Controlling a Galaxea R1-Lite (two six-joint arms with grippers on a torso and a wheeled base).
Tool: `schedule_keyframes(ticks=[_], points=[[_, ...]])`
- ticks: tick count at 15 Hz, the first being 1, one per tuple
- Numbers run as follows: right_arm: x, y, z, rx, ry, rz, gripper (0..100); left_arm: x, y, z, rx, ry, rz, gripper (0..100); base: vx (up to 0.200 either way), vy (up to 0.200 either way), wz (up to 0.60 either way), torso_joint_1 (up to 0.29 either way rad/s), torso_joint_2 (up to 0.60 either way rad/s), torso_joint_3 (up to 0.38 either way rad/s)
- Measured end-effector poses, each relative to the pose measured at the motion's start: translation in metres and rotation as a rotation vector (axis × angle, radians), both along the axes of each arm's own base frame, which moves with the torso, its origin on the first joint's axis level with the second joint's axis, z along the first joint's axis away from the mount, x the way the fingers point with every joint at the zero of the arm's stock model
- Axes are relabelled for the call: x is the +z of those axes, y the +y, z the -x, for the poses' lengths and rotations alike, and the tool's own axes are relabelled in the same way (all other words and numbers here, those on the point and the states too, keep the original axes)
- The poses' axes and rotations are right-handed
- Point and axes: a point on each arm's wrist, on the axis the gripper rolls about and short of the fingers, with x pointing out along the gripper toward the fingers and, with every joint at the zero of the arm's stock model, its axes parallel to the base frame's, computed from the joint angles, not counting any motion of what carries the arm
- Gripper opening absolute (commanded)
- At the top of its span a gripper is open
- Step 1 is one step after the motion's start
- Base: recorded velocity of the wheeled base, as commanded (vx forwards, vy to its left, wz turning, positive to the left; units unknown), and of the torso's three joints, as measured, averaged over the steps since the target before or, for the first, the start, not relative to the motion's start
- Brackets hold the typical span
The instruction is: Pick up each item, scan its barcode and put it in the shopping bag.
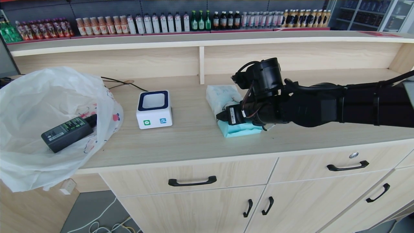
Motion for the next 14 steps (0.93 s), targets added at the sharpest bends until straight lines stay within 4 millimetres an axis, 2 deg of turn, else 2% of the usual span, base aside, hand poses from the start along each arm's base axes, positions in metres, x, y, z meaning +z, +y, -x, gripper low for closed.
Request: schedule_keyframes(ticks=[9, 14], points=[[0.008, -0.003, 0.003, 0.0, -0.012, -0.01, 0, 0.0, 0.0, 0.0, 0.0, 0.0, 0.0, 100, 0.0, 0.0, 0.0, 0.0, 0.0, 0.0], [0.028, -0.012, 0.015, -0.019, -0.049, -0.022, 0, 0.0, 0.0, 0.0, 0.0, 0.0, 0.0, 100, 0.0, 0.0, 0.0, 0.0, 0.0, 0.0]])
